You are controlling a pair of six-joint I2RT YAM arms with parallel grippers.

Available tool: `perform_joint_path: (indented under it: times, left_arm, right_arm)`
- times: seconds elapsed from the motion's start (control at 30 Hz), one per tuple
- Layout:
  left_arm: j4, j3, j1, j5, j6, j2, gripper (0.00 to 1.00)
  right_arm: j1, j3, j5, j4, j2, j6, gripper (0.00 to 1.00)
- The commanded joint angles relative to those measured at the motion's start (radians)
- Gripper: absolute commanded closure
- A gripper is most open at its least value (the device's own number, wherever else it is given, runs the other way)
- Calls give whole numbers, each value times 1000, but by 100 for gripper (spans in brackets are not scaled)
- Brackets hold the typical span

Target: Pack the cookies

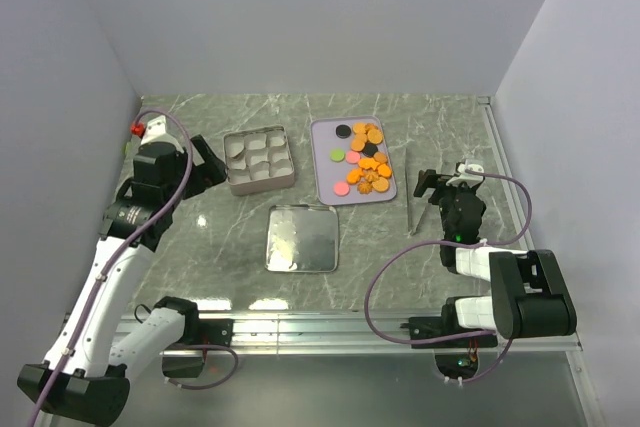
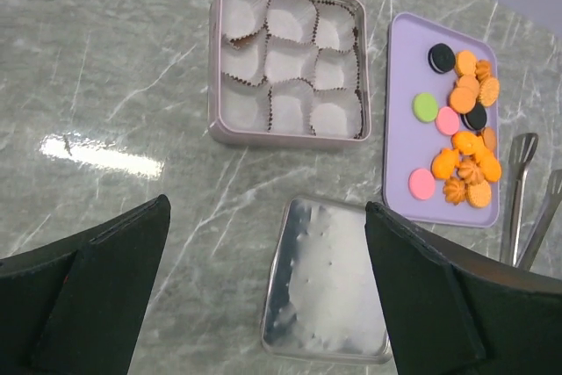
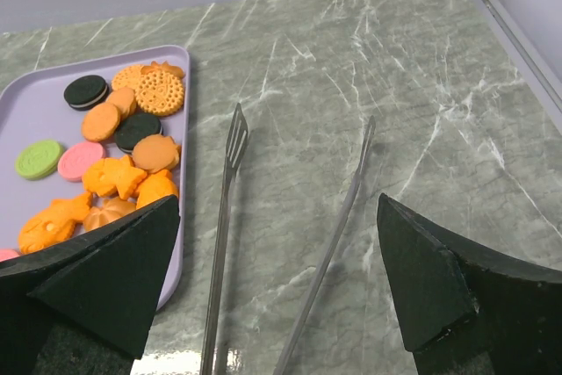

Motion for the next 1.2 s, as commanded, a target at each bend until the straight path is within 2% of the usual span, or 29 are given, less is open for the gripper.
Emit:
perform_joint_path:
  times: [0.0, 0.13, 0.27, 0.4, 0.53, 0.73, 0.87, 0.9, 0.93, 0.97, 1.0, 1.03, 1.1, 1.13, 1.17]
  left_arm:
    - [-55, 73, -9, -5, 10, -6, 0]
    - [-67, 79, -9, -8, 21, -12, 1]
    - [-123, 122, -9, -63, -31, -18, 1]
    - [-140, 172, -9, -19, 13, -55, 1]
    - [-219, 226, -9, -58, 36, -66, 1]
    - [-302, 214, -9, -16, 10, -86, 1]
    - [-333, 171, -11, -36, -24, -147, 0]
    - [-334, 160, -15, -48, -28, -155, 0]
    - [-348, 159, -18, -65, -49, -163, 1]
    - [-356, 159, -21, -83, -60, -173, 1]
    - [-362, 162, -29, -127, -69, -176, 1]
    - [-373, 165, -33, -144, -86, -181, 1]
    - [-371, 172, -52, -148, -85, -184, 0]
    - [-368, 174, -60, -141, -86, -183, 1]
    - [-364, 172, -69, -132, -88, -183, 1]
  right_arm:
    - [2, 10, 1, 35, -7, -14, 0]
    - [2, 10, 2, 33, -5, -14, 0]
    - [2, 16, 1, 25, -2, -14, 0]
    - [2, 10, 1, 33, -5, -14, 0]
    - [2, 10, 1, 33, -4, -16, 0]
    - [6, 11, 8, 33, -5, -17, 0]
    - [70, 25, 166, -20, -61, -22, 0]
    - [86, 106, 302, -107, -95, -7, 0]
    - [100, 181, 330, -421, -126, 36, 0]
    - [103, 267, 335, -588, -148, 47, 0]
    - [101, 436, 332, -737, -140, 58, 0]
    - [101, 514, 278, -981, -131, 79, 0]
    - [106, 656, 192, -1137, -119, 102, 0]
    - [104, 675, 111, -1204, -128, 157, 0]
    - [91, 688, 111, -1238, -152, 233, 0]
